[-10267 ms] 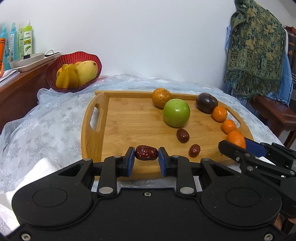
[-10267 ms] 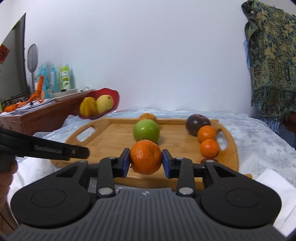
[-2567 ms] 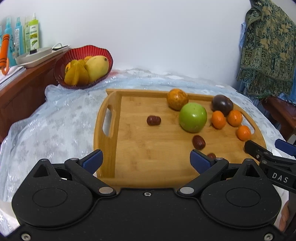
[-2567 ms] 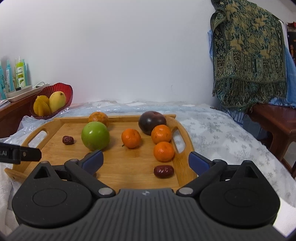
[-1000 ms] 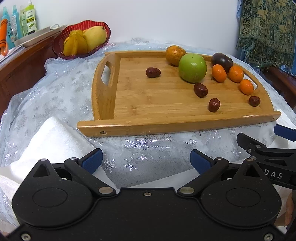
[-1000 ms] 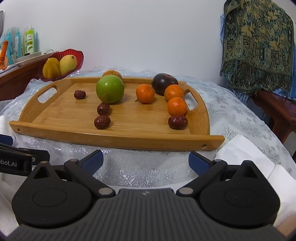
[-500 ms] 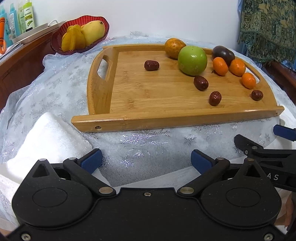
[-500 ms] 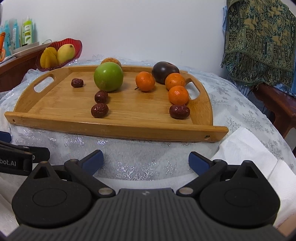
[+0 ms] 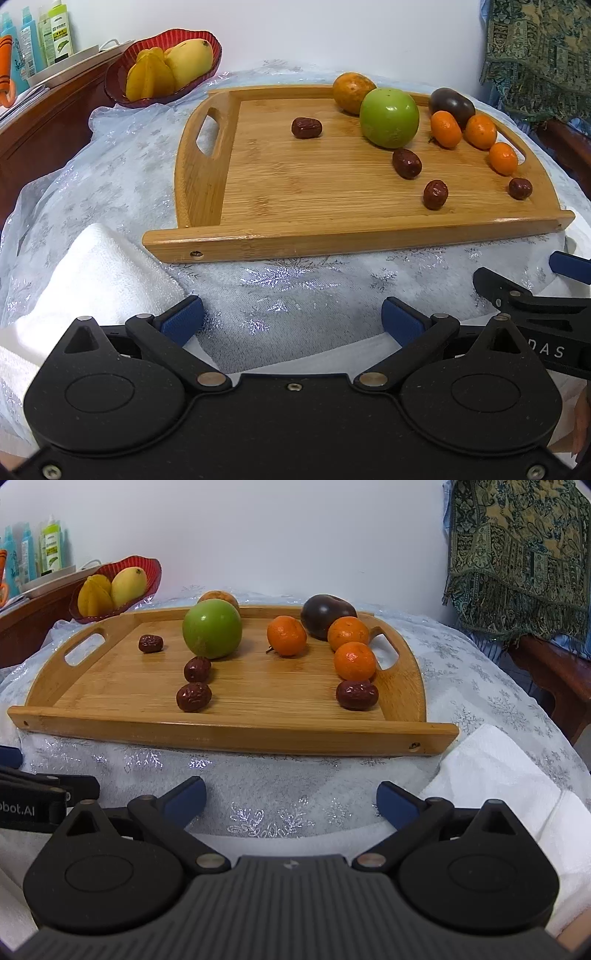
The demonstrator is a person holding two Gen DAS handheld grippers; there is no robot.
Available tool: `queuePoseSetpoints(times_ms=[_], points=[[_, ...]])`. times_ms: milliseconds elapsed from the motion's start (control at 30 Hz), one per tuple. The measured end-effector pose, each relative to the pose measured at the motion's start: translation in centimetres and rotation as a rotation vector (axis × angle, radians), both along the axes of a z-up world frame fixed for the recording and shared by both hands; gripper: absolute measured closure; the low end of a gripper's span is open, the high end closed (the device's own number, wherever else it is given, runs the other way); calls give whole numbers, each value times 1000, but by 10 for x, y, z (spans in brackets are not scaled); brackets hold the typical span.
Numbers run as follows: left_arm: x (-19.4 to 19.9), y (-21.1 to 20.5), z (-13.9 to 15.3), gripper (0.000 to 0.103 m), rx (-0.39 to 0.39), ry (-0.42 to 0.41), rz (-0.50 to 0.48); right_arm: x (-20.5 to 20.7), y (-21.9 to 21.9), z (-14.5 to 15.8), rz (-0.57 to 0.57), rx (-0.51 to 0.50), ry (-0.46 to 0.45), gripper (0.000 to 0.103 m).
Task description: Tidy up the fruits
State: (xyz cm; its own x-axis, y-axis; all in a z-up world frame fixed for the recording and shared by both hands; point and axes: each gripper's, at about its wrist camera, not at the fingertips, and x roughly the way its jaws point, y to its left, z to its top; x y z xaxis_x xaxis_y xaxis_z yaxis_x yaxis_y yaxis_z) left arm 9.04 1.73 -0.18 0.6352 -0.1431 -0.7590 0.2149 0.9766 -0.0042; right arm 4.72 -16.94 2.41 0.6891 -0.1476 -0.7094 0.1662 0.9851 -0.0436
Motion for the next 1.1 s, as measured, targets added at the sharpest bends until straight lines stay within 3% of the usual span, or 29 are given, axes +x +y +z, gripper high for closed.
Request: queuePoseSetpoints(times_ms=[1100], points=[[2, -1, -1, 0, 5, 7, 12, 1, -1, -1, 24, 1, 8, 0]])
